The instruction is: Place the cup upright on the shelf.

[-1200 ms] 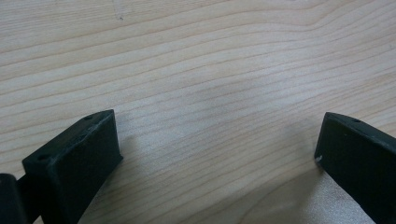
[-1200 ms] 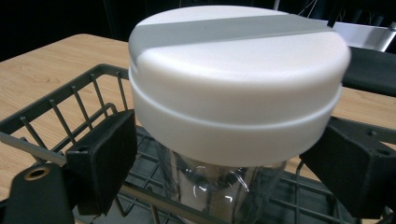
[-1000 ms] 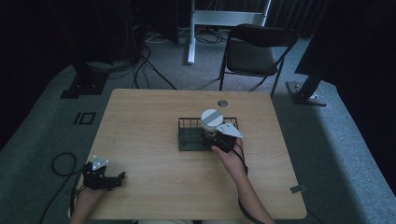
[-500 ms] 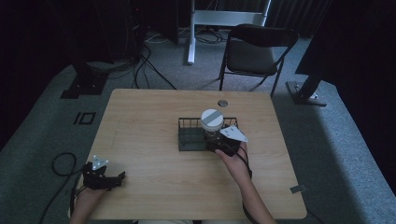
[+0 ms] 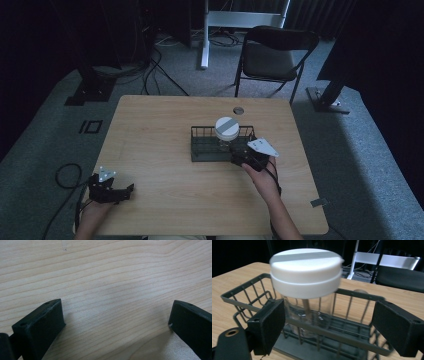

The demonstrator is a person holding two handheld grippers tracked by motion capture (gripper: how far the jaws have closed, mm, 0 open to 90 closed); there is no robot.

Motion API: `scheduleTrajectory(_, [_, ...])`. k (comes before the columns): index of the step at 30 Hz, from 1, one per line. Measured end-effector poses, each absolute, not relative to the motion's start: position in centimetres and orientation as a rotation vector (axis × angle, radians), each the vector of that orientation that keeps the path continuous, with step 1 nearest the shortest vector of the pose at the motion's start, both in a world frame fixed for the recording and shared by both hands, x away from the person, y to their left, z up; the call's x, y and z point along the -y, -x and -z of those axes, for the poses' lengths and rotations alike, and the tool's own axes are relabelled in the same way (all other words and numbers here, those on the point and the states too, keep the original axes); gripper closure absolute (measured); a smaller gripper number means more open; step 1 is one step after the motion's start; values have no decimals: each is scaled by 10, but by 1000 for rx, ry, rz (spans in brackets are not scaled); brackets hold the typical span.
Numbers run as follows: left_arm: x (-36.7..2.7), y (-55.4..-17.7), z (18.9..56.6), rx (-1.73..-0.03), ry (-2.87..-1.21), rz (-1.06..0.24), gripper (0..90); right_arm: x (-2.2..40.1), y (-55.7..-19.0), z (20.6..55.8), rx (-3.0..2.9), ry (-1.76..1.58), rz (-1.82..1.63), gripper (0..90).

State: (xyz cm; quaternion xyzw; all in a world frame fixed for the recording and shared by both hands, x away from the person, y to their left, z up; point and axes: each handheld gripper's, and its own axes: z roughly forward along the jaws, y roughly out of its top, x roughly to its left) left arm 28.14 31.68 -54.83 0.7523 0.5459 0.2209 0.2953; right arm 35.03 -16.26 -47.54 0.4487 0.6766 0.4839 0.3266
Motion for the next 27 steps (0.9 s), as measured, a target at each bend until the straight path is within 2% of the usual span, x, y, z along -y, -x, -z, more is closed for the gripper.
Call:
scheduleTrajectory(16, [-317,-281,548,-1455,-2002,-588,2,192,-335,486,-1753,-1187,-1231,115])
scheduleTrajectory(27, [-317,-281,548,-1455,-2002,-588,2,209,-328,508,-1779,-1242,-1186,115])
